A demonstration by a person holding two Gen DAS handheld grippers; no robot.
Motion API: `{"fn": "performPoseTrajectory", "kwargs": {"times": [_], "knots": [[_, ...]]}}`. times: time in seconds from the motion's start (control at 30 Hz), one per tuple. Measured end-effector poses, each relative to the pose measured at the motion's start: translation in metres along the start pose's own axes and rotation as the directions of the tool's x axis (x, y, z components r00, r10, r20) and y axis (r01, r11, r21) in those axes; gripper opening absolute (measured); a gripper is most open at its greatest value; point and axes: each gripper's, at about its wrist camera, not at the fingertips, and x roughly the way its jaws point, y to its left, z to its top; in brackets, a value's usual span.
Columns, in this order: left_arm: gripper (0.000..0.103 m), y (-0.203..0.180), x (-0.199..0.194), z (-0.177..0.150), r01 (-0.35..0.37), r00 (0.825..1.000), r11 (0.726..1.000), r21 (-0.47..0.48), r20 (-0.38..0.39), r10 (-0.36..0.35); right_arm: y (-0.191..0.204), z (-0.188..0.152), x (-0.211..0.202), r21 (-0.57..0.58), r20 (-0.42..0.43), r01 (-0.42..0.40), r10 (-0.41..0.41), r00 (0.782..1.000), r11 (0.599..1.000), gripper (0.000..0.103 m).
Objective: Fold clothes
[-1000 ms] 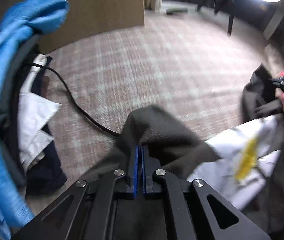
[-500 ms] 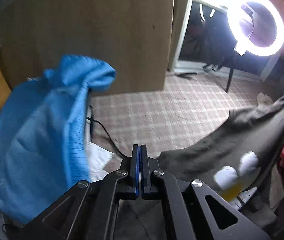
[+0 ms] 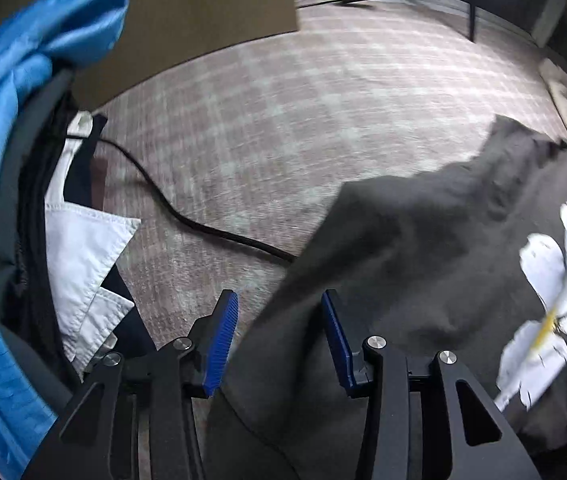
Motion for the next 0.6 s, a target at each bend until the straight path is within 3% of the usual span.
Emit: {"fn": "performPoseTrajectory", "kwargs": {"times": [0.1,0.2,0.33,0.5,0.6], "knots": [[0.042,0.004,0.01,-0.001,0.006,1.0,1.0,-0.021,-0.02,-0.006,0.007,0.013,0.035,-0.013,-0.058,-0.076,0.075,0.995,0.997,0.042],[0.043,0.001,0.014,-0.004,0.003,1.0,1.0,-0.011,-0.025,-0.003,0.011,0.02,0.061,-0.043,-0.108,-0.1,0.094,0.99,0.994,0.042],[0.045,-0.001,0.011,-0.009,0.002,1.0,1.0,-0.013,-0.008,-0.002,0.014,0.022,0.078,-0.086,-0.145,-0.151,0.138,0.98,0.985,0.052],[0.034,-0.007,0.006,-0.015,0.005,1.0,1.0,-0.013,0.01,-0.005,0.022,0.024,0.089,-0.154,-0.167,-0.153,0.127,0.978,0.976,0.057],[0.024,-0.011,0.002,-0.017,0.024,1.0,1.0,-0.02,0.014,-0.024,0.019,0.03,0.085,-0.149,-0.146,-0.193,0.172,0.974,0.97,0.057]]}}
